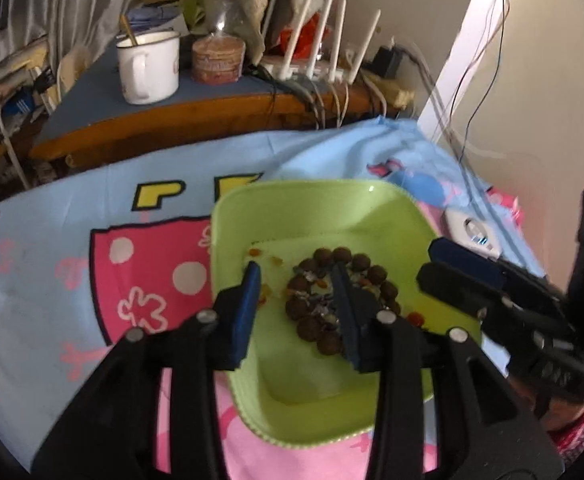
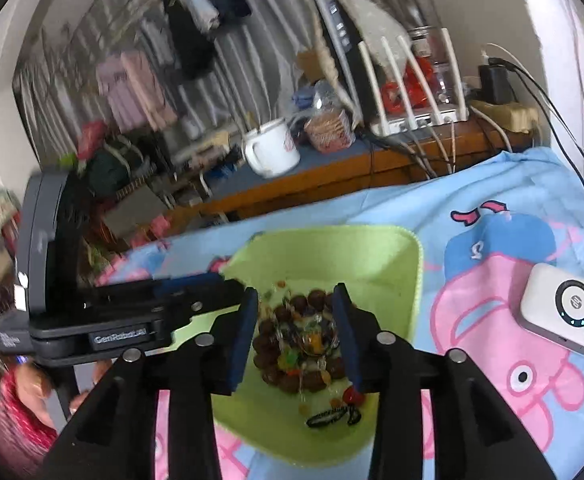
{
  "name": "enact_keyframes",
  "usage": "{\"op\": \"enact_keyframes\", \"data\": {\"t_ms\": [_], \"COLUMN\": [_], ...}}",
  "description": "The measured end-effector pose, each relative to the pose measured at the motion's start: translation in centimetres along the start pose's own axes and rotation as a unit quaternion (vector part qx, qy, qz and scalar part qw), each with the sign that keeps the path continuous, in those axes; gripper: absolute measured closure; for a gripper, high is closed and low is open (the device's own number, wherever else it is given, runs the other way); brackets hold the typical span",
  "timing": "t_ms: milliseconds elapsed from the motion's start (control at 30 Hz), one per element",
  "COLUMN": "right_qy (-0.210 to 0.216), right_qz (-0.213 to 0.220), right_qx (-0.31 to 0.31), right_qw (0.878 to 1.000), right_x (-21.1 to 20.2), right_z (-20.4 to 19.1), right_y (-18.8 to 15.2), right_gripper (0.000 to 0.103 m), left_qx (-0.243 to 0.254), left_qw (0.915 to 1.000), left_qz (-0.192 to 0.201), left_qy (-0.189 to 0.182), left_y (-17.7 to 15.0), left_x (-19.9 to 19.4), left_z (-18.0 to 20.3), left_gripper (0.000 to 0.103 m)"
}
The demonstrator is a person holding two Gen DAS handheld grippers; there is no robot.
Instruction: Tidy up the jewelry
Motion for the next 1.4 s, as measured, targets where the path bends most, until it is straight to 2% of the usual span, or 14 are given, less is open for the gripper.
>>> {"op": "enact_keyframes", "data": {"t_ms": [167, 267, 367, 567, 733, 833, 967, 1033, 1100, 1167, 1200, 1267, 1333, 1400], "right_qy": [-0.016, -0.038, -0.034, -0.044, -0.069, -0.031, 0.045, 0.072, 0.09, 0.092, 0.093, 0.094, 0.102, 0.094], "right_qz": [0.043, 0.034, 0.021, 0.023, 0.05, 0.064, -0.009, -0.053, -0.099, -0.125, -0.135, -0.158, -0.168, -0.164], "right_qx": [0.055, 0.07, 0.078, 0.05, 0.002, -0.017, -0.107, -0.145, -0.195, -0.227, -0.231, -0.22, -0.227, -0.253], "right_qw": [0.997, 0.996, 0.996, 0.998, 0.996, 0.997, 0.993, 0.985, 0.972, 0.961, 0.959, 0.958, 0.954, 0.949], "right_x": [-1.8, -1.2, -0.1, 0.8, 0.2, -0.8, 0.0, 1.0, 2.4, 3.6, 4.1, 5.1, 4.7, 3.9], "right_z": [2.3, 3.4, 3.6, 2.7, 1.3, -1.4, -8.4, -11.4, -14.6, -16.6, -17.1, -17.7, -18.4, -18.8], "right_y": [0.6, 0.4, 0.1, 0.6, 2.7, 2.7, -0.7, -3.0, -6.0, -7.9, -8.4, -9.2, -10.0, -10.7], "right_gripper": [0.096, 0.096, 0.096, 0.096, 0.096, 0.096, 0.096, 0.096, 0.103, 0.103, 0.103, 0.103, 0.103, 0.103], "left_qx": [-0.018, -0.027, -0.037, -0.067, -0.1, -0.102, -0.103, -0.106, -0.116, -0.135, -0.142, -0.155, -0.158, -0.142], "left_qw": [0.999, 0.9986, 0.9981, 0.9928, 0.987, 0.9867, 0.9897, 0.9906, 0.9909, 0.9906, 0.9898, 0.9878, 0.9865, 0.9893], "left_qz": [0.039, 0.045, 0.048, 0.093, 0.094, 0.081, 0.038, 0.029, 0.024, 0.008, 0.001, -0.018, -0.043, -0.032], "left_qy": [-0.006, -0.005, -0.004, 0.034, 0.084, 0.097, 0.092, 0.081, 0.063, 0.021, 0.013, 0.008, -0.004, 0.006], "left_y": [0.2, -0.4, -1.1, -2.9, -6.1, -9.0, -13.0, -13.9, -14.3, -14.3, -14.3, -14.0, -13.8, -13.3], "left_x": [-3.1, -4.2, -5.3, -11.7, -15.5, -16.3, -15.3, -14.9, -14.5, -13.4, -13.0, -11.4, -9.5, -8.5], "left_z": [-1.3, -1.8, -2.7, -7.9, -12.8, -14.1, -14.5, -14.4, -14.4, -14.1, -14.0, -13.8, -13.4, -13.2], "left_gripper": [0.068, 0.068, 0.068, 0.068, 0.068, 0.068, 0.068, 0.068, 0.068, 0.067, 0.062, 0.053, 0.052, 0.056]}}
Point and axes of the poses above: each gripper's, at about its wrist camera, not at the fingertips, and x roughly the way its jaws point, z to its right, y to its top, the point moved 6 cm from there along x, roughly the way its jaws point, and after that the axes turned 3 degrees about -x, right-handed, at the moved point
